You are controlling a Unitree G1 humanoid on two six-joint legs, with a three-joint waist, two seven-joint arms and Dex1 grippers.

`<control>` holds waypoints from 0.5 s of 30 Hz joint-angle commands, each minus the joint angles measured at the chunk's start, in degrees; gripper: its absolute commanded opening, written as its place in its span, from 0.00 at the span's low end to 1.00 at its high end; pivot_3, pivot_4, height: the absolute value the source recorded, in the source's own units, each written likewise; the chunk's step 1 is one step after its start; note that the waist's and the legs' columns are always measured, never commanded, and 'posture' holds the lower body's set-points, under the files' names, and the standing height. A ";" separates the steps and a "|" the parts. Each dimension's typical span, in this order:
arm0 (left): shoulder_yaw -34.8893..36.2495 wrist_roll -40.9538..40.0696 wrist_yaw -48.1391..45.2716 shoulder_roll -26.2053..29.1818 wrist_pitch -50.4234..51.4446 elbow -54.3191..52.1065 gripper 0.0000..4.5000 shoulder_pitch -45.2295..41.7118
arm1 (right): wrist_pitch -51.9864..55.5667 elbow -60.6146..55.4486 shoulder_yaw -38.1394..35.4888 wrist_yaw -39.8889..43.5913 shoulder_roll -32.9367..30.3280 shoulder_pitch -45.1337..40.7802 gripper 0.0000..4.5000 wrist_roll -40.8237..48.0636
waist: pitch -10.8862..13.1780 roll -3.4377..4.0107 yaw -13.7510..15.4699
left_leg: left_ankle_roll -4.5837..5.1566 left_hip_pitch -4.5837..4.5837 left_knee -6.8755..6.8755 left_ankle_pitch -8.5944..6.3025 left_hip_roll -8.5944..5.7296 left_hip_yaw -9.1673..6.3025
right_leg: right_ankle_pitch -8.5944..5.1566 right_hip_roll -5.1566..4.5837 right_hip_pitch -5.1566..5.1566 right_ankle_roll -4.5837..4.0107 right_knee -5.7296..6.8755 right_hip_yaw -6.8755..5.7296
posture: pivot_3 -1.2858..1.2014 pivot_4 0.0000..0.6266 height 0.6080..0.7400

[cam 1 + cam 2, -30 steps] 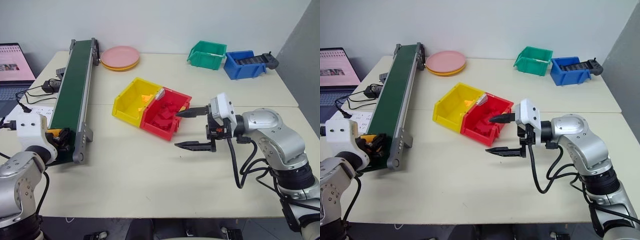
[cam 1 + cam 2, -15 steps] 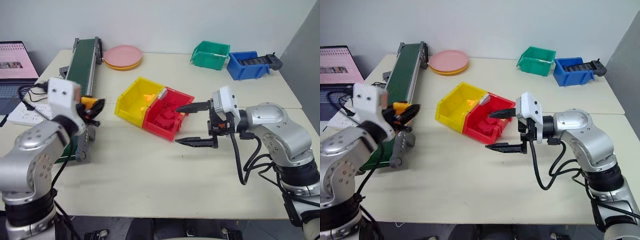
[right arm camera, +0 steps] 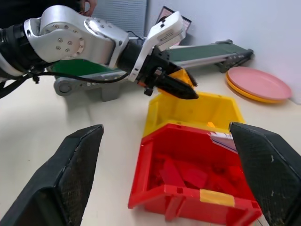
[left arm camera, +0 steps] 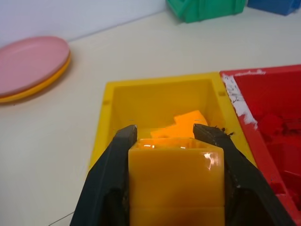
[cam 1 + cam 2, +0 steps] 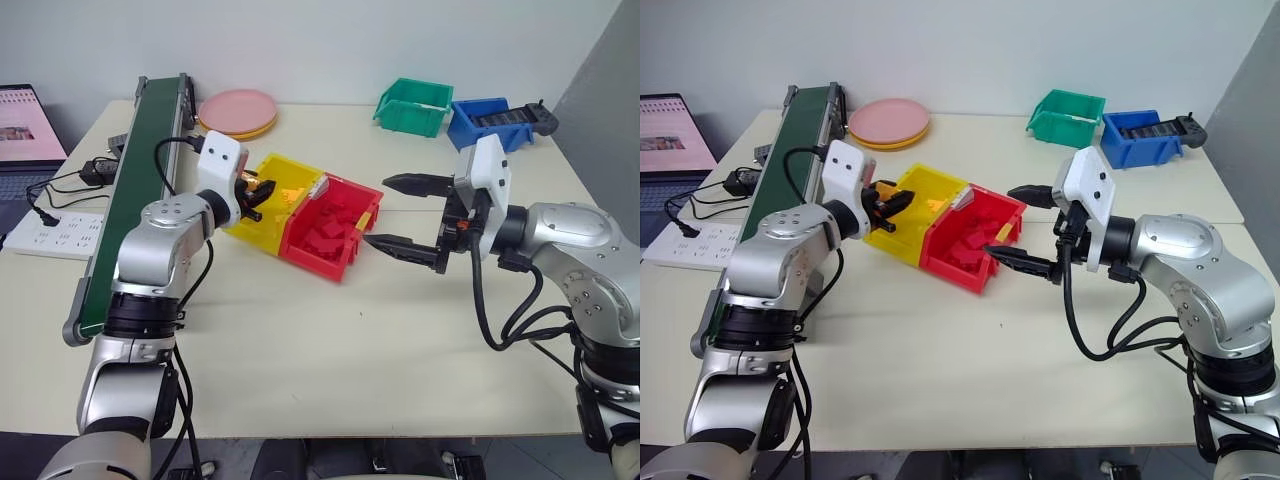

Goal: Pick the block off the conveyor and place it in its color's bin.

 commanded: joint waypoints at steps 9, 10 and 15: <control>2.10 0.61 -2.56 -0.51 -3.51 -0.85 0.82 -1.89 | -1.90 -3.08 -1.61 -1.18 -1.43 1.41 1.00 0.32 | 0.00 0.00 -0.01 | 0.01 0.02 0.01 0.00 -0.01 -0.02 | 0.00 0.00 0.02 0.00 0.05 -0.02 | 0.52 0.24 1.00; 2.17 0.56 -2.62 -0.54 -3.41 -1.11 0.87 -1.78 | -2.00 -3.02 -1.59 -1.13 -1.48 1.44 1.00 0.31 | 0.00 0.00 -0.01 | 0.01 0.02 0.01 0.00 0.00 -0.02 | 0.00 0.00 0.02 0.00 0.05 -0.02 | 0.52 0.24 1.00; 3.70 -0.56 -2.28 0.12 -1.21 -7.86 1.00 1.66 | -3.37 -2.14 -0.93 -0.40 -1.66 1.77 1.00 -0.29 | 0.00 0.00 0.00 | 0.01 0.03 0.01 0.00 0.00 -0.03 | 0.00 0.00 0.03 0.00 0.06 -0.02 | 0.52 0.24 1.00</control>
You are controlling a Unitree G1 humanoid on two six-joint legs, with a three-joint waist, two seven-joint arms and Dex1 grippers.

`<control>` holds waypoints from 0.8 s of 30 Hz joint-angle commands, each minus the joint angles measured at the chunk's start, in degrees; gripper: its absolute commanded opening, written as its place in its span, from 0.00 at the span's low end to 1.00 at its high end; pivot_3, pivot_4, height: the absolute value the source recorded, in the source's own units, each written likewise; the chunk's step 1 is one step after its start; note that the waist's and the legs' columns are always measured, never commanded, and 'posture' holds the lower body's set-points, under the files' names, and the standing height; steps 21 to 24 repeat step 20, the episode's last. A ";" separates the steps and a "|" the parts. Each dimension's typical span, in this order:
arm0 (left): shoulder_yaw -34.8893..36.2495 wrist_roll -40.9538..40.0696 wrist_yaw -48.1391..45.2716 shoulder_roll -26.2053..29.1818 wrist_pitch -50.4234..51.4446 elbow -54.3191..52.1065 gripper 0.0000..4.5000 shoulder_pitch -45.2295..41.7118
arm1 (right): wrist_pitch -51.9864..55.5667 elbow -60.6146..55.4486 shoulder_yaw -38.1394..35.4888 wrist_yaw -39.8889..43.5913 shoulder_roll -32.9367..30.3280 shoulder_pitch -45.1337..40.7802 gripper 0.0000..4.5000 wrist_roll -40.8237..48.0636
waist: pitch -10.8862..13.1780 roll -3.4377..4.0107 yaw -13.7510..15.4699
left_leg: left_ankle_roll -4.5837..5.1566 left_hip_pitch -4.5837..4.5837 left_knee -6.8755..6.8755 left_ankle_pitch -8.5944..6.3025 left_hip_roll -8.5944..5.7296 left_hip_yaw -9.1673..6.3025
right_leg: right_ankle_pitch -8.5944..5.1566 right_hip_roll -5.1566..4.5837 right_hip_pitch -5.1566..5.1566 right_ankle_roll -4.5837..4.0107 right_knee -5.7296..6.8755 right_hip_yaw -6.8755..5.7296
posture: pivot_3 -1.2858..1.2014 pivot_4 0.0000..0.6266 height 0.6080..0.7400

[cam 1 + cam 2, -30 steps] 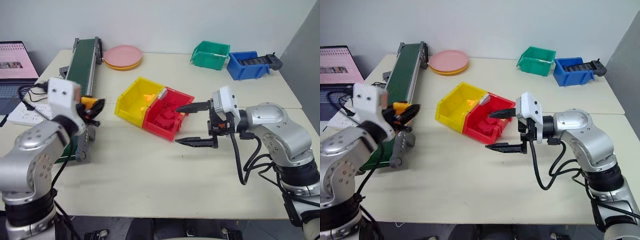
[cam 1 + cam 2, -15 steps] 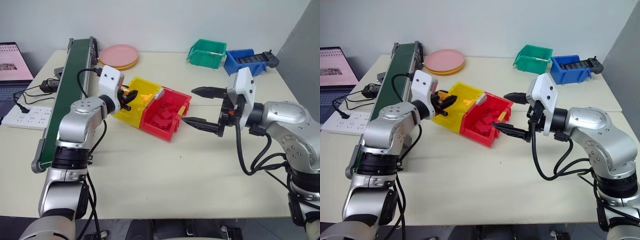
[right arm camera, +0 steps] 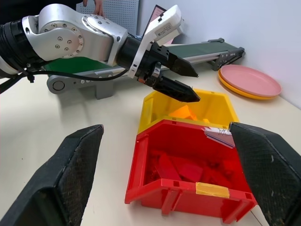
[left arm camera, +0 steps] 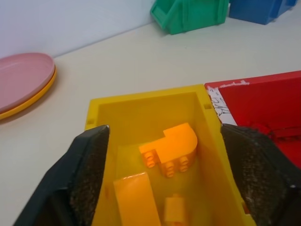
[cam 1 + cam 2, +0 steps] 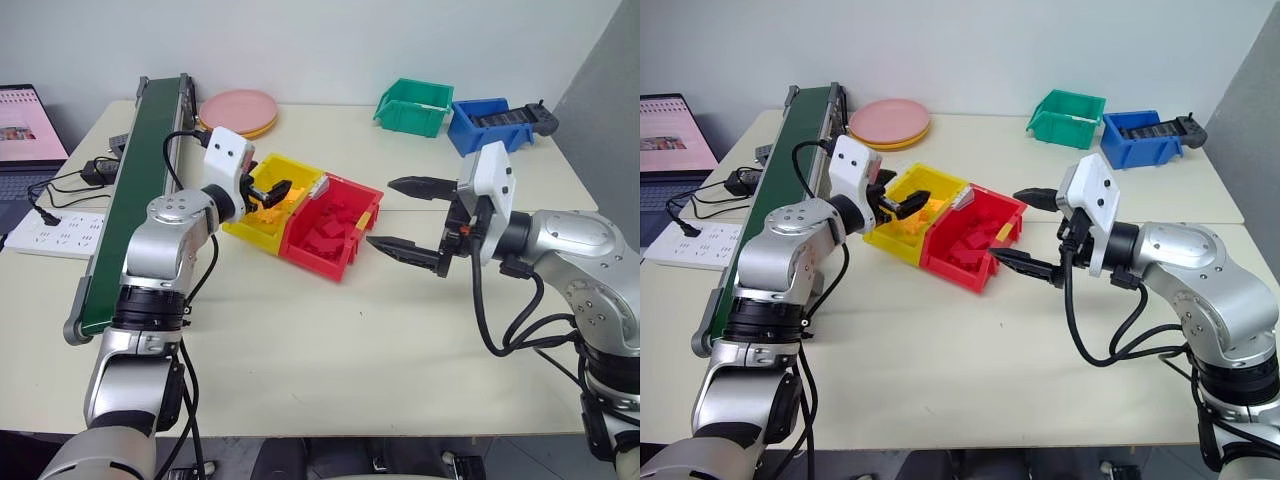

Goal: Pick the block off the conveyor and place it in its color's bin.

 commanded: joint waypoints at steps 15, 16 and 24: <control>12.09 -1.89 6.58 -0.06 1.72 -40.39 1.00 34.77 | -25.26 6.58 1.22 2.16 4.64 17.69 1.00 -10.95 | -0.06 -0.08 0.05 | 0.00 0.04 -0.02 -0.01 0.03 0.04 | -0.01 -0.03 0.12 0.01 -0.14 0.04 | 0.52 0.24 1.00; 12.35 -2.39 6.84 -0.67 2.19 -42.14 1.00 36.65 | -26.31 7.74 1.44 2.03 5.10 17.91 1.00 -11.50 | -0.06 -0.08 0.05 | 0.00 0.02 -0.01 -0.01 -0.02 0.08 | 0.00 -0.11 0.10 0.02 -0.12 0.05 | 0.52 0.24 1.00; 13.49 -5.87 7.70 -3.81 3.86 -45.71 1.00 40.65 | -29.84 11.39 2.66 2.52 6.52 18.16 1.00 -13.41 | -0.06 -0.08 0.03 | 0.01 0.37 0.00 -0.01 -0.03 0.07 | 0.04 -0.11 0.34 0.05 0.01 0.03 | 0.52 0.24 1.00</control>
